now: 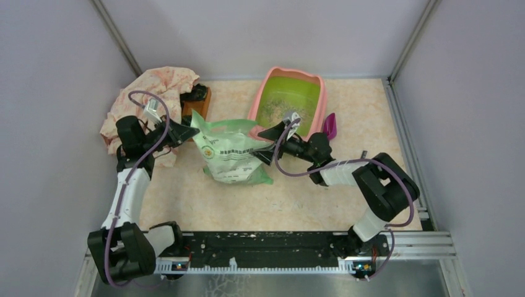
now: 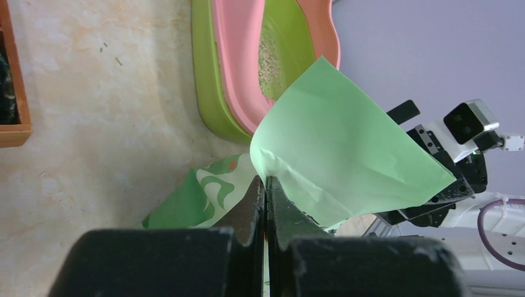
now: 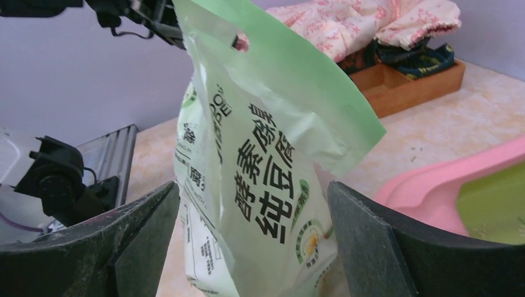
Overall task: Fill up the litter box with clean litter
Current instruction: Close the cat litter bag at the center of the board.
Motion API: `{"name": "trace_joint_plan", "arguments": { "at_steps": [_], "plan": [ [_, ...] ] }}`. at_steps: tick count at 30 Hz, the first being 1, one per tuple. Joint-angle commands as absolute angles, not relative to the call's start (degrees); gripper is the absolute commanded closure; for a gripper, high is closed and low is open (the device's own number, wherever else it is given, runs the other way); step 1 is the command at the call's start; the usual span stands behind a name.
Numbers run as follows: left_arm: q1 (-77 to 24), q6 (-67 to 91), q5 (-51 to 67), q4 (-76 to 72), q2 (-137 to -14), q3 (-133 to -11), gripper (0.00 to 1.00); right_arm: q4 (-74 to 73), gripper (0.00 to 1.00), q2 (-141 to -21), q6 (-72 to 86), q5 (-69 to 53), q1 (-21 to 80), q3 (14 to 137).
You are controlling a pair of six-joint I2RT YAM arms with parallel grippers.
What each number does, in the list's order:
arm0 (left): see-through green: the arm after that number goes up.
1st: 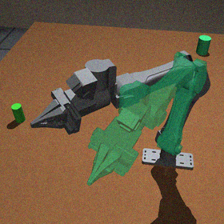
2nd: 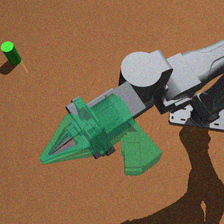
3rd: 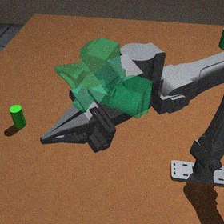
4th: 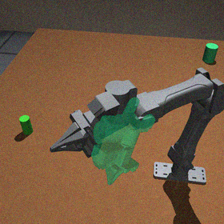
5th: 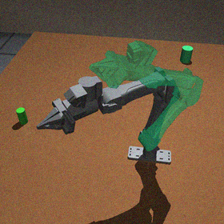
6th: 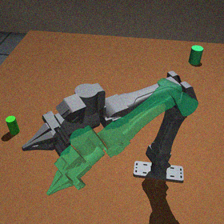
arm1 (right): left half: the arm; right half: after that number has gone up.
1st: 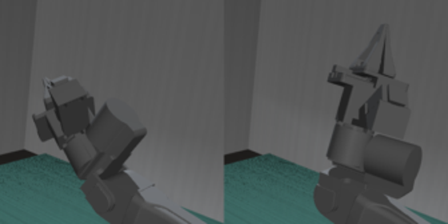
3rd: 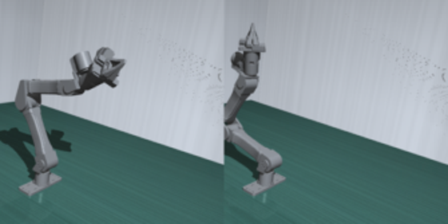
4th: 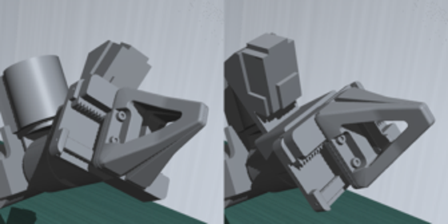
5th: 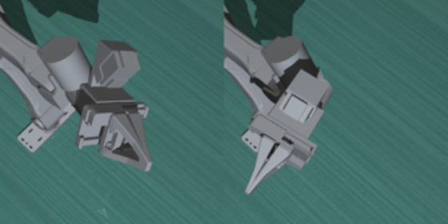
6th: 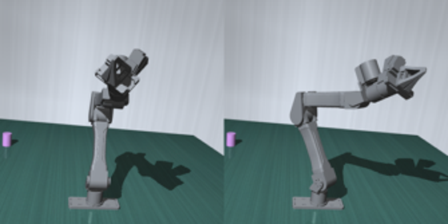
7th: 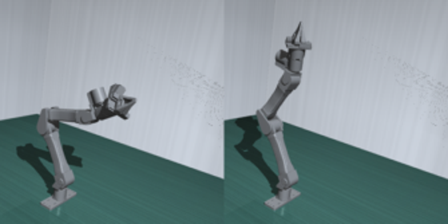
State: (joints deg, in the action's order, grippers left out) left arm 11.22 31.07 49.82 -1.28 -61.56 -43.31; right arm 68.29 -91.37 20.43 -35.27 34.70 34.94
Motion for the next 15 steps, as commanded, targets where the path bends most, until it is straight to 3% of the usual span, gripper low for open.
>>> {"name": "trace_joint_plan", "arguments": {
  "at_steps": [1,15],
  "plan": [
    [13.62,30.31,49.97,-5.17,-62.94,-41.67,1.00,76.11,0.11,-92.77,23.44,-39.98,34.54,38.84],
    [15.36,30.47,50.83,-6.70,-64.38,-39.87,1.00,75.49,0.14,-98.72,24.42,-41.56,34.87,43.84]
  ]
}}
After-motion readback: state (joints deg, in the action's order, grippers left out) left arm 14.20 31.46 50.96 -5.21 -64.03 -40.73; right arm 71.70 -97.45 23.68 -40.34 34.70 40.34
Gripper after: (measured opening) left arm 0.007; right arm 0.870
